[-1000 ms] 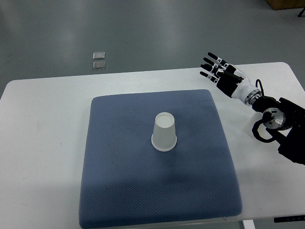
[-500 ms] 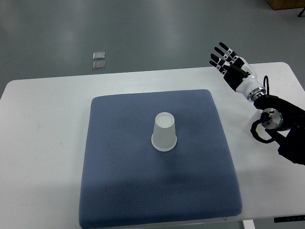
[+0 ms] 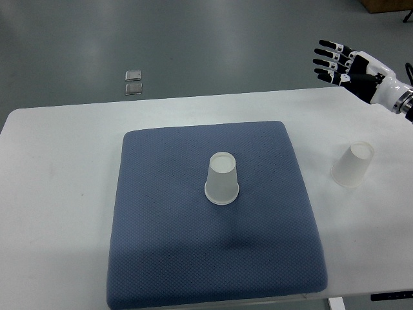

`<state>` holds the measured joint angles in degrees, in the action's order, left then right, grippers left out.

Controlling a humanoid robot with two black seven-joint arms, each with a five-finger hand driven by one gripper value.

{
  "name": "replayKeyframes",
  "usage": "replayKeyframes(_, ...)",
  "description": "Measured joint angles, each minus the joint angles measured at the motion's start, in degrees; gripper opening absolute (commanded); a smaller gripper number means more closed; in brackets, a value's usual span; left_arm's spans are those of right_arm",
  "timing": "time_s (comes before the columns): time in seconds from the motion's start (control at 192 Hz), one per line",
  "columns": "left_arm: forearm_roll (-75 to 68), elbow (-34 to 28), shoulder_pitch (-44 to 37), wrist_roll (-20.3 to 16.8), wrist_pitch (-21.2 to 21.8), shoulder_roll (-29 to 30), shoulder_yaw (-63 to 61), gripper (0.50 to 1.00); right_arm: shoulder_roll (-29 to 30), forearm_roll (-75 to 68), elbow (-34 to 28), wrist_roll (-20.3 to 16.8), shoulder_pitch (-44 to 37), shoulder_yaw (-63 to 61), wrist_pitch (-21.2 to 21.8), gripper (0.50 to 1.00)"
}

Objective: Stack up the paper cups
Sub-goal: 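Move the right hand down around the second white paper cup and close fingers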

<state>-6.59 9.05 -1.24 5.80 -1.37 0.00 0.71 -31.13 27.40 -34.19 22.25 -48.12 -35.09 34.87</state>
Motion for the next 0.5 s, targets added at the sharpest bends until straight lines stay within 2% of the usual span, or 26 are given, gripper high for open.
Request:
replayKeyframes(0.13, 0.0, 0.0, 0.0, 0.0, 0.0, 0.0, 0.0, 1.0, -2.4, 14.6, -0.3, 2.8, -1.5, 3.1, 0.1, 0.924)
replayKeyframes(0.312, 0.0, 0.0, 0.0, 0.0, 0.0, 0.0, 0.0, 1.0, -4.2, 36.5, -0.3, 11.3, -3.6, 7.1, 0.1, 0.924)
replayKeyframes(0.406, 0.0, 0.0, 0.0, 0.0, 0.0, 0.0, 0.0, 1.0, -6.2, 44.2, -0.4, 12.5, -4.1, 8.6, -0.3, 0.924)
replayKeyframes(0.5, 0.0, 0.0, 0.0, 0.0, 0.0, 0.0, 0.0, 1.0, -9.2, 49.1, -1.1, 12.7, -5.5, 14.0, -3.1, 0.924)
